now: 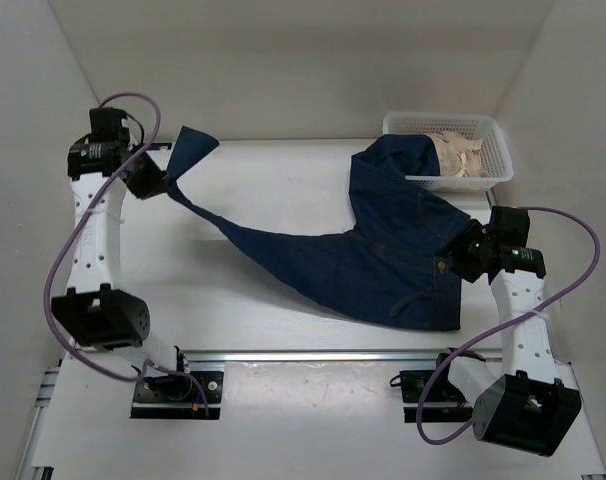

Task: Fold and stack the trousers
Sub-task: Flatten the trousers out

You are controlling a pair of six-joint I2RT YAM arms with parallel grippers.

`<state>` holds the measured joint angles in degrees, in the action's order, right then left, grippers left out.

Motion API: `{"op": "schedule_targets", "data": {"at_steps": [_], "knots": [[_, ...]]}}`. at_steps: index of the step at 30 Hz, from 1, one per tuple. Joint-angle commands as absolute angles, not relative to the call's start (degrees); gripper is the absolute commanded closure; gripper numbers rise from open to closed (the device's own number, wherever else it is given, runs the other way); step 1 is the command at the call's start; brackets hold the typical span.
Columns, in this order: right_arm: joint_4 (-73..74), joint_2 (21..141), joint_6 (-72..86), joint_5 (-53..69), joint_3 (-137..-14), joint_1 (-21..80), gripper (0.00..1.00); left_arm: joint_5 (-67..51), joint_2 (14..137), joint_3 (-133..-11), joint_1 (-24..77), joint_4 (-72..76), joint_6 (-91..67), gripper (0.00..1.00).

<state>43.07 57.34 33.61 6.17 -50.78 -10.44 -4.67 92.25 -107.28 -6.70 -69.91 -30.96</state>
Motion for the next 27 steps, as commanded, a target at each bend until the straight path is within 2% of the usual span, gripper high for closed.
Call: {"op": "schedule_targets", "data": {"at_steps": [1,4,6,7,8,9,12,14,17,23,24,25,27], "knots": [[42.1,56.43,32.43,5.98,-52.12,-10.46,0.42,1.23,83.87,-98.82,-9.48,-72.52,-32.86,0.9],[42.1,56.43,32.43,5.98,-51.59,-10.46,0.42,4.12,74.82,-81.69,-14.66,-68.05,-34.62,0.9],[42.1,56.43,31.9,5.45,-51.59,-10.46,0.42,2.74,71.12,-69.95,-19.48,-65.84,-35.24,0.62],[42.1,56.43,31.9,5.45,-51.59,-10.46,0.42,0.98,69.45,-67.0,-21.16,-65.05,-35.24,0.41],[42.1,56.43,31.9,5.45,-51.07,-10.46,0.42,-1.3,69.43,-64.88,-22.66,-63.56,-34.29,0.26],[42.1,56.95,31.9,5.45,-51.06,-10.46,0.42,-4.19,70.83,-63.91,-24.5,-63.55,-33.58,0.24],[42.1,56.95,31.38,6.06,-51.06,-10.46,0.42,-4.14,72.25,-67.22,-23.74,-63.54,-32.44,0.26],[42.1,56.95,31.38,6.06,-51.06,-10.46,0.42,2.61,72.25,-73.37,-18.56,-63.54,-31.82,0.44],[41.58,56.95,31.38,6.06,-50.02,-10.46,0.42,6.77,74.43,-78.48,-13.37,-63.02,-27.96,0.9],[41.04,57.48,31.38,7.21,-48.96,-10.46,0.42,11.6,89.52,-81.39,0.42,-65.47,-23.99,0.9],[41.04,57.48,31.38,7.73,-48.96,-10.46,0.42,11.6,91.21,-81.39,2.7,-65.48,-23.99,0.73],[41.04,57.48,31.38,7.73,-48.96,-10.46,0.42,12.21,92.8,-81.39,4.81,-65.48,-24.78,0.65],[41.04,57.48,30.85,7.73,-48.96,-10.46,0.42,14.06,96.14,-80.68,10.35,-65.48,-26.27,0.41]]}}
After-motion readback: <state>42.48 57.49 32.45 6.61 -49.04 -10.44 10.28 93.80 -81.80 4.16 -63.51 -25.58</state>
